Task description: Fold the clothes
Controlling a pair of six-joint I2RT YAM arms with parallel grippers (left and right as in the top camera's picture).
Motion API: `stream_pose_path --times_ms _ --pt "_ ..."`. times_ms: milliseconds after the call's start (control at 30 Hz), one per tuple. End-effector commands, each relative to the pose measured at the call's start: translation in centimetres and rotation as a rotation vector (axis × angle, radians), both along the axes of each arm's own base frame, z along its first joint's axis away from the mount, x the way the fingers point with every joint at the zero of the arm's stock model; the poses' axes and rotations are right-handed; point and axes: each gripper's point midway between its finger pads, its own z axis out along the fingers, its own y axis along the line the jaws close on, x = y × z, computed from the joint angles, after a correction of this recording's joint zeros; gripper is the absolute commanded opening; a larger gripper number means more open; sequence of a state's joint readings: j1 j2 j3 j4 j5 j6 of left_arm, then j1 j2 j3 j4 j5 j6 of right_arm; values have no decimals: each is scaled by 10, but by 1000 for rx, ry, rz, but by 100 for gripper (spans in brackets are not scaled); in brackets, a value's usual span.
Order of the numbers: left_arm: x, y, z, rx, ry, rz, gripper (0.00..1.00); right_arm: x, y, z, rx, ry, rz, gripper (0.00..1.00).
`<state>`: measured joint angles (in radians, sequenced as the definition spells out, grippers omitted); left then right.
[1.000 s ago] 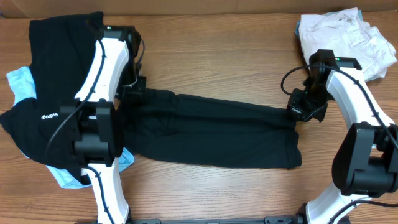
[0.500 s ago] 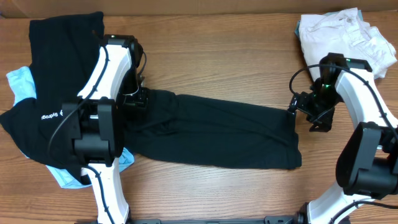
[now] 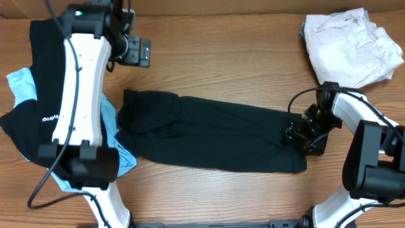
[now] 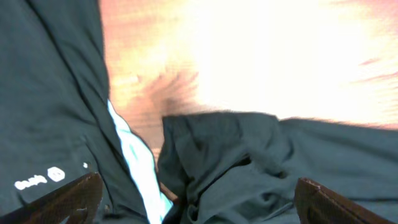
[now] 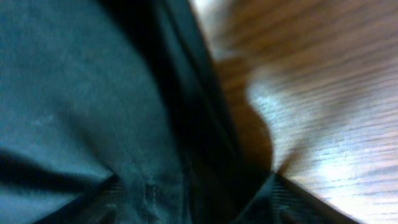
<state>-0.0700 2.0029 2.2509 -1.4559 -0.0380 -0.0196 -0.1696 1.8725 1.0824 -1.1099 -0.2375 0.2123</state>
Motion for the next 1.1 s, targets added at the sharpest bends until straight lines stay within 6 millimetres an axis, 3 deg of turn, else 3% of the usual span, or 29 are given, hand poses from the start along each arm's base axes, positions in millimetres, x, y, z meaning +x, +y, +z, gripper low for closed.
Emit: stream_pose_path --times_ms 0,100,167,200,333,433,567,733,933,1067 --pt "-1 1 17 -8 -43 -3 100 -9 4 -13 14 21 -56 44" --pt "-5 3 14 3 -23 1 100 -10 13 -20 51 -1 -64 28" --pt "-6 4 13 6 -18 8 100 -7 14 -24 61 -26 -67 8" --pt "-5 6 14 12 -21 23 100 -4 14 -25 59 -40 -67 4" --pt "-1 8 16 19 -43 38 100 17 4 -22 59 -112 -96 4" --pt "5 7 18 17 -68 38 100 35 -10 -9 81 -160 -143 4" --pt "12 8 22 19 -100 40 100 59 -36 26 145 -246 -156 4" --pt "17 14 25 52 -125 56 100 73 -55 72 169 -305 -92 4" --pt "24 17 28 50 -154 65 100 89 -27 127 227 -381 61 4" --pt "27 20 30 49 -169 72 100 94 16 148 236 -414 195 4"
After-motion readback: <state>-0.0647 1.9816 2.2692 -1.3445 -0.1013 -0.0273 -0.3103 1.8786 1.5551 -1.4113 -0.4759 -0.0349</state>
